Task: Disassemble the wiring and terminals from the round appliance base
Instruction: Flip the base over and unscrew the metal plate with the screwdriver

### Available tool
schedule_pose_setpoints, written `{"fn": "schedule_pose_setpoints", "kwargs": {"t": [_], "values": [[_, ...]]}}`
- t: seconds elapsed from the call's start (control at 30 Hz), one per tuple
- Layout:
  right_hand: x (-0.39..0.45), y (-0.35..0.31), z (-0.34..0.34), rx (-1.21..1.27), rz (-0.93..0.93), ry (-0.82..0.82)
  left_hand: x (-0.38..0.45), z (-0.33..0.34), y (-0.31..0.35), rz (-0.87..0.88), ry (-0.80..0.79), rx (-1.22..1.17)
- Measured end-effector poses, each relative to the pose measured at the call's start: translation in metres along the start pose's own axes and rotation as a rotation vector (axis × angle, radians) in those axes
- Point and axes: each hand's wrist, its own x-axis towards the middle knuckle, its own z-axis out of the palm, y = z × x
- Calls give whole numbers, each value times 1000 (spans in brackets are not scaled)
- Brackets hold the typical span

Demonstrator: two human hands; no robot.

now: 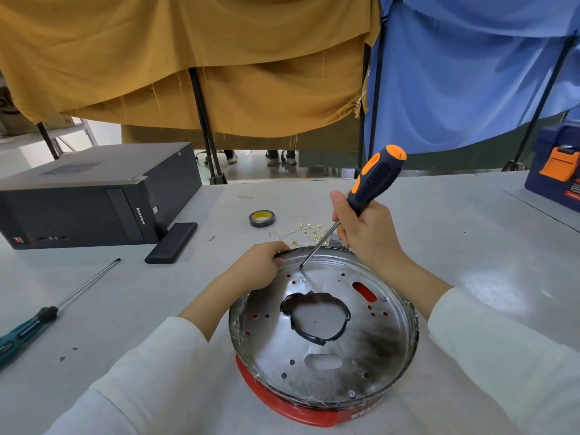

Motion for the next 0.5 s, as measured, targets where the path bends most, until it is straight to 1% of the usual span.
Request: {"fn": "schedule_pose_setpoints", "kwargs": {"t": [0.17, 0.33, 0.5], "values": [[5, -1, 0, -26, 34, -31, 0, 0, 0, 4, 3, 14], [29, -10, 10, -49, 110, -114, 0, 1, 2, 4, 4, 32], [55, -8, 24, -202, 125, -174, -2, 1, 4, 6, 9, 48]]}}
